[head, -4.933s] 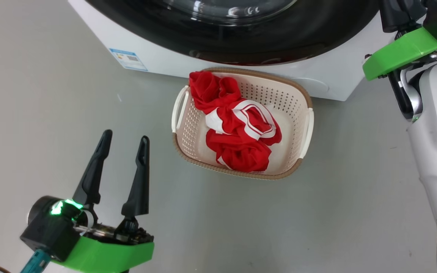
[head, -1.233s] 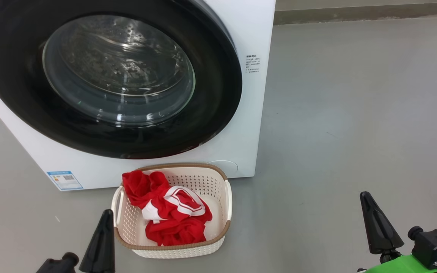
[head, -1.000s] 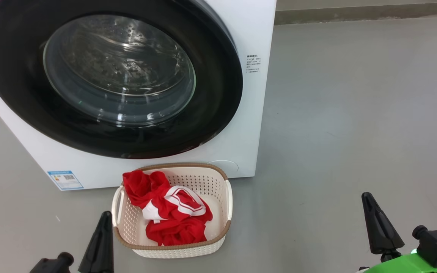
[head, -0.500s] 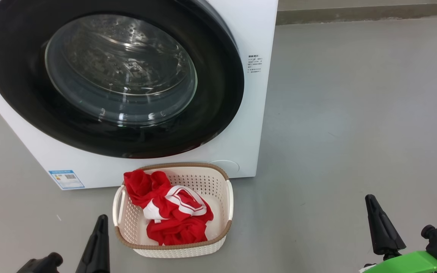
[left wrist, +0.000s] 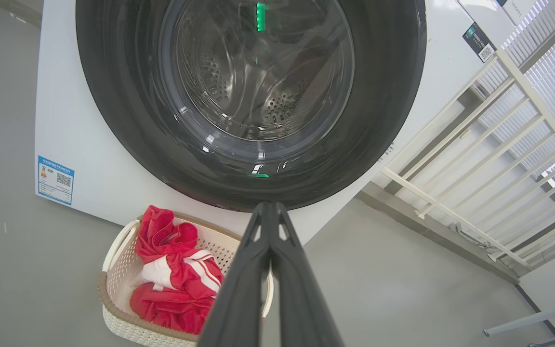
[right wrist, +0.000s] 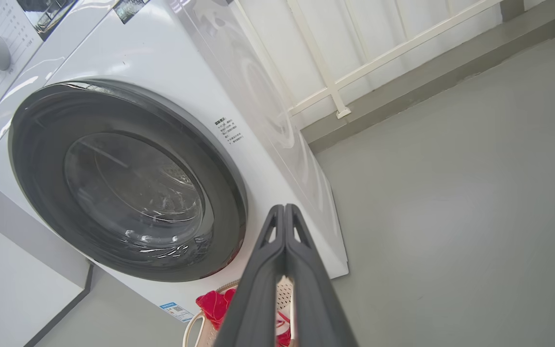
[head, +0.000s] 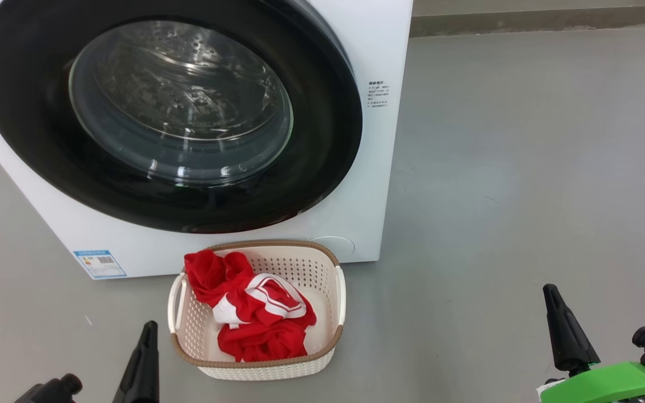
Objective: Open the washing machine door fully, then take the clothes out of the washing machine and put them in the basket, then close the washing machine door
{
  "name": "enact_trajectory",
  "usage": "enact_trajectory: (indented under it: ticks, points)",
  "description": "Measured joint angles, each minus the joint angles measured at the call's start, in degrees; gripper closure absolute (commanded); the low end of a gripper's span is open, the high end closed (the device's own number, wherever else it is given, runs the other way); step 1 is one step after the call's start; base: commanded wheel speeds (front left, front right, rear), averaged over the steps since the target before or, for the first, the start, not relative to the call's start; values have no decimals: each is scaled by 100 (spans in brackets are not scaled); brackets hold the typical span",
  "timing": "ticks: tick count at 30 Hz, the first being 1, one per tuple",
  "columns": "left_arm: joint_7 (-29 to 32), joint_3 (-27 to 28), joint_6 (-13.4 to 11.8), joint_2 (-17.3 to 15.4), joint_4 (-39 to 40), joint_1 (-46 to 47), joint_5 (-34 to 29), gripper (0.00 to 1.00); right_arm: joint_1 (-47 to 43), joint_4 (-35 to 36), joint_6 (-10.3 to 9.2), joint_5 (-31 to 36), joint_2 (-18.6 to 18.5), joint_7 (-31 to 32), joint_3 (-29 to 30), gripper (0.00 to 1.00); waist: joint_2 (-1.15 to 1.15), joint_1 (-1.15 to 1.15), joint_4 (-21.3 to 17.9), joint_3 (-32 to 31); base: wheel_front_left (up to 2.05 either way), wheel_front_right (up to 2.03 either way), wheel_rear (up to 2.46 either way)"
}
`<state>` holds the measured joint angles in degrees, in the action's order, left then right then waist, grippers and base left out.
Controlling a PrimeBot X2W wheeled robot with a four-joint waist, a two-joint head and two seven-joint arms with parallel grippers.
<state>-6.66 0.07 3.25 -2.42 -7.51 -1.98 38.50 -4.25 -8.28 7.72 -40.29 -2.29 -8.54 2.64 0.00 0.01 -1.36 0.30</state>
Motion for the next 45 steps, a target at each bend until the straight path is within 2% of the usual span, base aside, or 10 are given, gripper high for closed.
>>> enact_trajectory:
  ticks: [45]
  points:
    - [730, 254, 192, 1, -433, 352, 3044, 100, 366, -397, -18, -3055, -93, 730, 100, 100, 0, 0, 78, -7, 0, 0, 0]
